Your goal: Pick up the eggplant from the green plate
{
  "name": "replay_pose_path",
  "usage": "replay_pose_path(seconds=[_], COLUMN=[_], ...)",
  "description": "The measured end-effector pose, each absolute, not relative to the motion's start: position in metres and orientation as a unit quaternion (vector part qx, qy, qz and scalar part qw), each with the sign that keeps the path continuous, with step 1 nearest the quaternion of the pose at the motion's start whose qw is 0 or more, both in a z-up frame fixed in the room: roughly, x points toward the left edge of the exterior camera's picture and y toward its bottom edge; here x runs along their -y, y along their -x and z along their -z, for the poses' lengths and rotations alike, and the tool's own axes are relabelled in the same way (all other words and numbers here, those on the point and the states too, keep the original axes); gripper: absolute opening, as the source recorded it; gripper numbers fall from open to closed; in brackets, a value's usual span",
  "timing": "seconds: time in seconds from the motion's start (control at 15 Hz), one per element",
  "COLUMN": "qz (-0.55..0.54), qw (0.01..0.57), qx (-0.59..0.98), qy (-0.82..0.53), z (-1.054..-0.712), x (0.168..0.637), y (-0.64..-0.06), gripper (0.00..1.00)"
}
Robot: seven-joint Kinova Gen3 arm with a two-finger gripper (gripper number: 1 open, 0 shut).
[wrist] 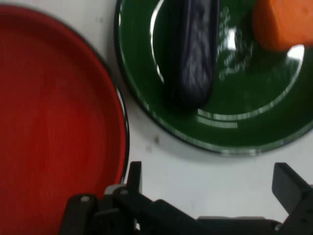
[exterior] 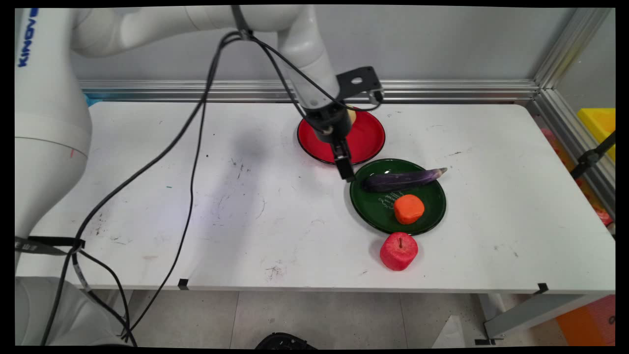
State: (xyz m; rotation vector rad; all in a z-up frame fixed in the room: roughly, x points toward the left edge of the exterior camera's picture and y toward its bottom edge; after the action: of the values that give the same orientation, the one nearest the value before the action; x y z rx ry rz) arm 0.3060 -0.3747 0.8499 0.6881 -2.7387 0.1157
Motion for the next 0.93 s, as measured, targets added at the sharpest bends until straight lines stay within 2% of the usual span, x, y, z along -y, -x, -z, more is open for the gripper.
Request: replay_pose_path(seconds=[0.93], qz=[-0.083], qw=[0.192], qx=[0.957], qy=[-0.202], z=[-0.790], x=[0.386], y=[-0.251], gripper=[1.00])
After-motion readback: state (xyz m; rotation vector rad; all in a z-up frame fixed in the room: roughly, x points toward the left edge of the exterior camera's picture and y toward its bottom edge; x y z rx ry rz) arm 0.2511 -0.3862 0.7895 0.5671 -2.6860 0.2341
